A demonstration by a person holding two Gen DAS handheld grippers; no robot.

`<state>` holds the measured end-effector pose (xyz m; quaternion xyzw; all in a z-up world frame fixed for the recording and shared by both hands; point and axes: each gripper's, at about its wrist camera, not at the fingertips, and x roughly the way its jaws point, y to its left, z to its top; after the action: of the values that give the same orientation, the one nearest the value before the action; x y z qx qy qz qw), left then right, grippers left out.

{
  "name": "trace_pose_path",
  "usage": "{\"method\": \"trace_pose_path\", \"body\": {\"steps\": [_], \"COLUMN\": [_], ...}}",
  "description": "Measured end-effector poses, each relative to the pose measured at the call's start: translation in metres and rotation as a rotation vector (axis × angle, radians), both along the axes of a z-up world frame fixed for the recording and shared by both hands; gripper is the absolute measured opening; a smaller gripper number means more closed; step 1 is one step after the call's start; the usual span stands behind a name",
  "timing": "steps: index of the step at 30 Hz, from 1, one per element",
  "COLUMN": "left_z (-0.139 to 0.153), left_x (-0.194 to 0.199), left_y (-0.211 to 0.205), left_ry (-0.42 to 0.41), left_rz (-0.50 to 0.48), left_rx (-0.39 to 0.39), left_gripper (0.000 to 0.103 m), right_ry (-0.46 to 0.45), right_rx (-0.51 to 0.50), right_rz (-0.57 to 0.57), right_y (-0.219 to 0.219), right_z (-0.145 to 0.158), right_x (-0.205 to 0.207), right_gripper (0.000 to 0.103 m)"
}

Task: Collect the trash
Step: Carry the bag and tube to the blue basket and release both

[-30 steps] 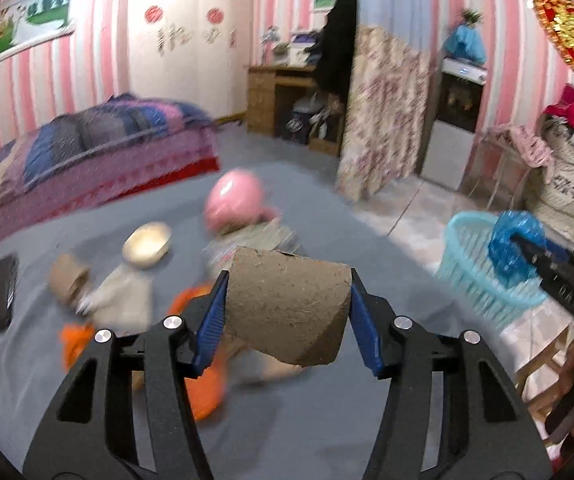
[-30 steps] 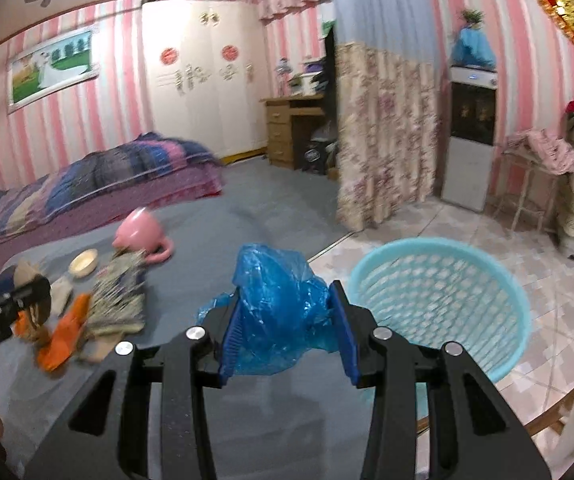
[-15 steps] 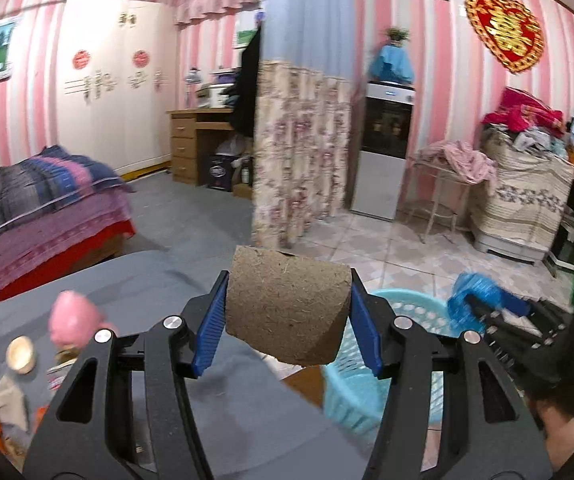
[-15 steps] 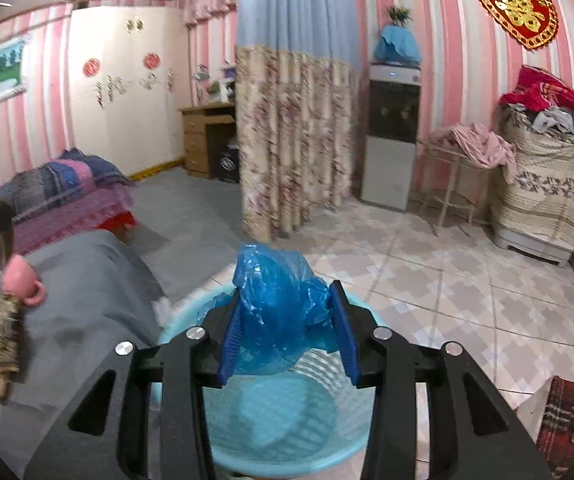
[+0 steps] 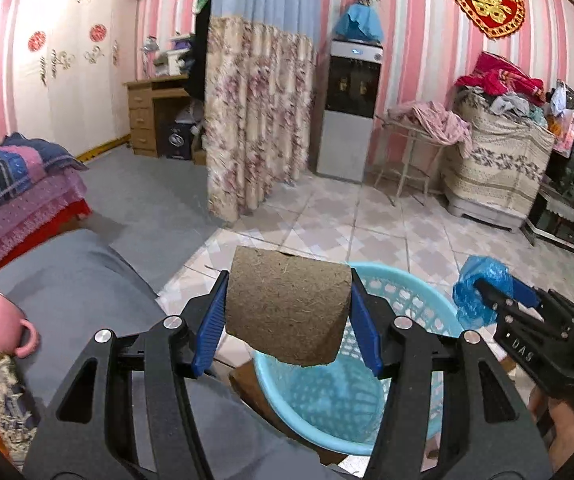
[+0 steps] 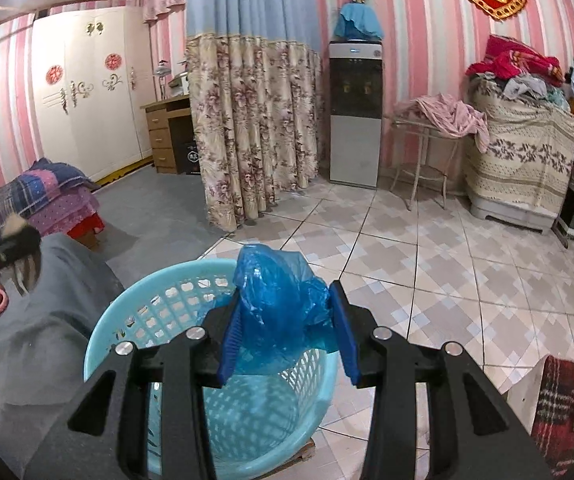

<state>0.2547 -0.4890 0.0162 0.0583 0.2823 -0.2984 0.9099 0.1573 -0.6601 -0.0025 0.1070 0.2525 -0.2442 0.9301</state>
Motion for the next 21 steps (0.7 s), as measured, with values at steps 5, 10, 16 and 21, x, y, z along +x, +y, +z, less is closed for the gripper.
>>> {"method": "trace_pose_path", "body": {"steps": [5,10,16,21], "left_z": [-0.033,-0.058,-0.072,-0.071], "left_x": [0.009,0.014,0.012,0.009], "left_y": [-0.017,-0.032,-0.047,-0.05], "left_ry": [0.047,0.071,0.051,0.035], "left_rz": [-0.031,-0.052,-0.062,-0.062], "left_rx": [0.047,0.084,0.118,0.116], "left_gripper": [0.055,0.055,0.055,0.059], "right_ry": [0.006,0.01,0.011,0.011], "right_rx": [0.01,0.023,0.042,0.049], "right_rz": [-0.022,-0.045,-0.071,-0.076], "right_y": [-0.002,-0.012,-0.021,-0.022], "right_z": [-0.009,-0.015,-0.02,-0.022], "right_x": [0.001,-0.001,-0.002,-0.001], "right_gripper": [0.041,0.041,0.041,0.041]}}
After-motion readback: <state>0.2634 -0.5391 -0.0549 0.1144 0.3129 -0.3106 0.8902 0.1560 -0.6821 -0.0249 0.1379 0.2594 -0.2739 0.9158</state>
